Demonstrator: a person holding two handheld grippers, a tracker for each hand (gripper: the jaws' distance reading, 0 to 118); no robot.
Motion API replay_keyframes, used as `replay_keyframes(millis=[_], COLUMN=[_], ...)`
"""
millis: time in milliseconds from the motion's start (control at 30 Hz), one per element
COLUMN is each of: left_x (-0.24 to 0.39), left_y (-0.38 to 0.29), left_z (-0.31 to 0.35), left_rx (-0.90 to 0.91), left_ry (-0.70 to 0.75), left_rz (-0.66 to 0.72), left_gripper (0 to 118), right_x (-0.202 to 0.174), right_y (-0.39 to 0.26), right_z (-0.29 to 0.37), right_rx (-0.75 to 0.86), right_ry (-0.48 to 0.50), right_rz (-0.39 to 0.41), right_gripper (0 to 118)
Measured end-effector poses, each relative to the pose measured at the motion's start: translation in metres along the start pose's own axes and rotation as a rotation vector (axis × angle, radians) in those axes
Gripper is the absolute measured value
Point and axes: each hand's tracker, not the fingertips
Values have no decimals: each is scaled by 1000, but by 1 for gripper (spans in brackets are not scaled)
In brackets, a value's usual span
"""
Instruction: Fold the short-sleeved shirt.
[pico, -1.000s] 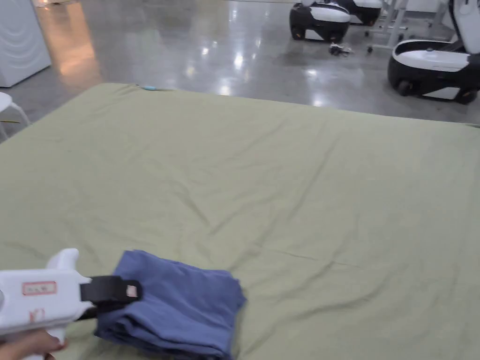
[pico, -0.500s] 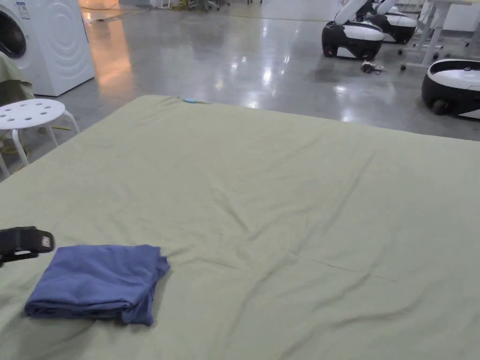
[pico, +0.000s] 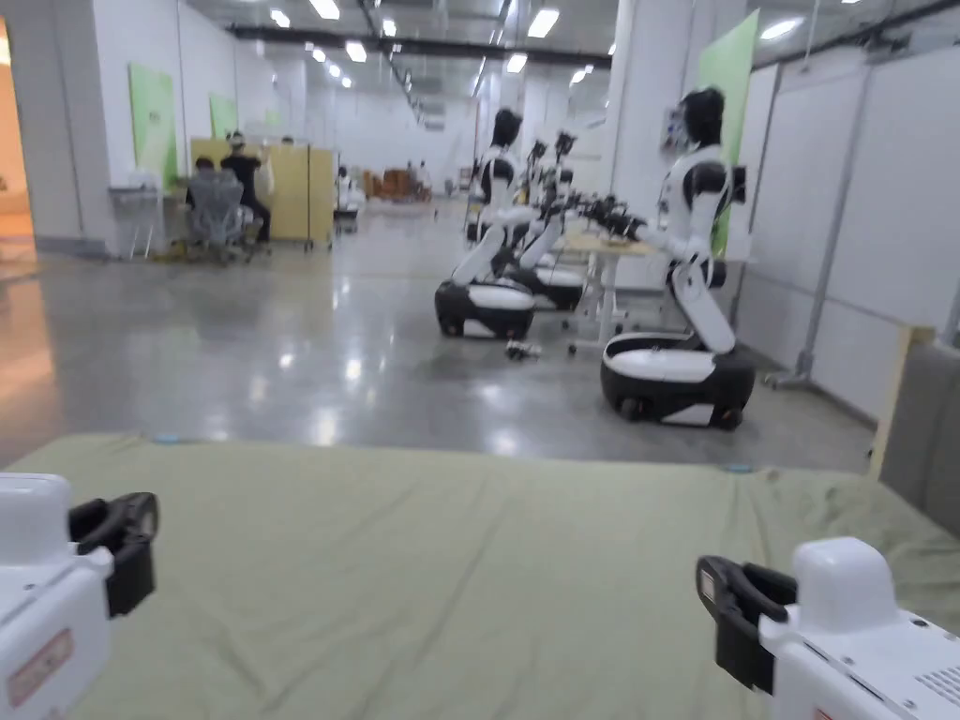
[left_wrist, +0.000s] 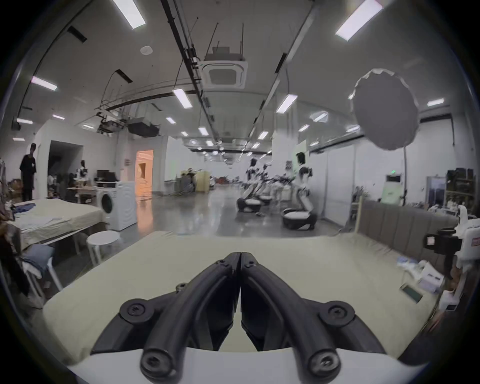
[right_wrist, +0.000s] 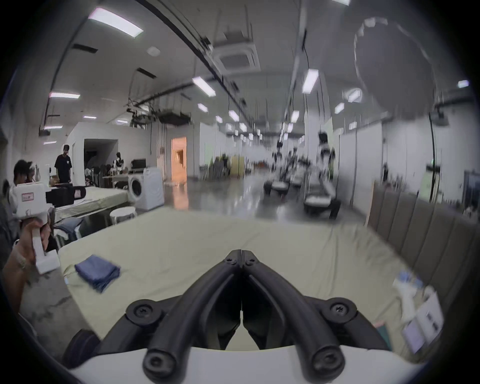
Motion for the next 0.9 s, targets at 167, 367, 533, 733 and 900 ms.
replay_keyframes(millis=[167, 367, 533, 733, 900], left_x=[75, 123, 147, 145, 144], left_y=[28, 37, 44, 41, 41], left_z=[-8, -30, -19, -17, -19], left_rx=[82, 44, 42, 32, 31], left_ry=[10, 11, -4, -5, -4], left_rz=[-78, -151, -194, -185, -190], left_gripper=[3, 3, 3, 3, 3], right_x=[11, 19, 23, 17, 12], right_y=[55, 69, 58, 61, 67], right_z=[-9, -30, -37, -27, -29], right_rx=[112, 112, 113, 111, 114], right_ry=[-47, -102, -92, -80, -79], right_rz=[1, 28, -2, -14, -6], right_gripper=[0, 0, 0, 0, 0])
